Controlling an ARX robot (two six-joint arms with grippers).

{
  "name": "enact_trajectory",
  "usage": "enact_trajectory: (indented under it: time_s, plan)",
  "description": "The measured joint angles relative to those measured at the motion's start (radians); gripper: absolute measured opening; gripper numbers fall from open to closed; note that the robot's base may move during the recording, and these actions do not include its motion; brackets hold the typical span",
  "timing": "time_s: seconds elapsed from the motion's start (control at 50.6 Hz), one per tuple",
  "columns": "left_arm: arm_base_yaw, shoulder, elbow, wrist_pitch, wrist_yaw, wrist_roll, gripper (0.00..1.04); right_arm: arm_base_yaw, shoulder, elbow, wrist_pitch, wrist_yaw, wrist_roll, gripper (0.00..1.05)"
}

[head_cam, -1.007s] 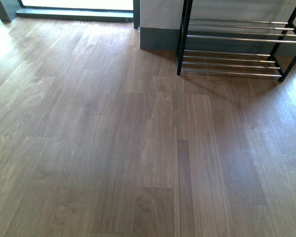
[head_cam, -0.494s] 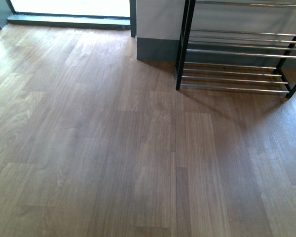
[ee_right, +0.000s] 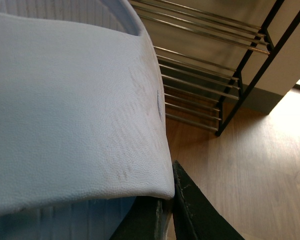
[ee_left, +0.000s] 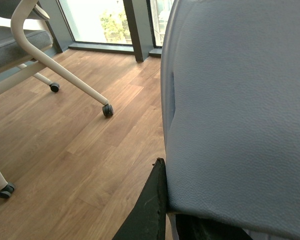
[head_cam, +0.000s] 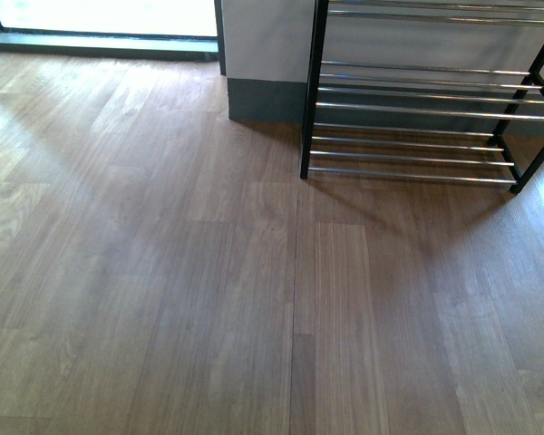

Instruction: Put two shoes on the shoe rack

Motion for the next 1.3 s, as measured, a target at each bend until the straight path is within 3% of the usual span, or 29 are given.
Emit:
enact_trajectory:
  time_s: [1.303]
  plan:
    - [0.0, 0.0, 0.0, 0.0, 0.0, 0.0, 0.02, 0.0, 0.0, 0.0, 0.0, 0.0, 0.0, 0.02]
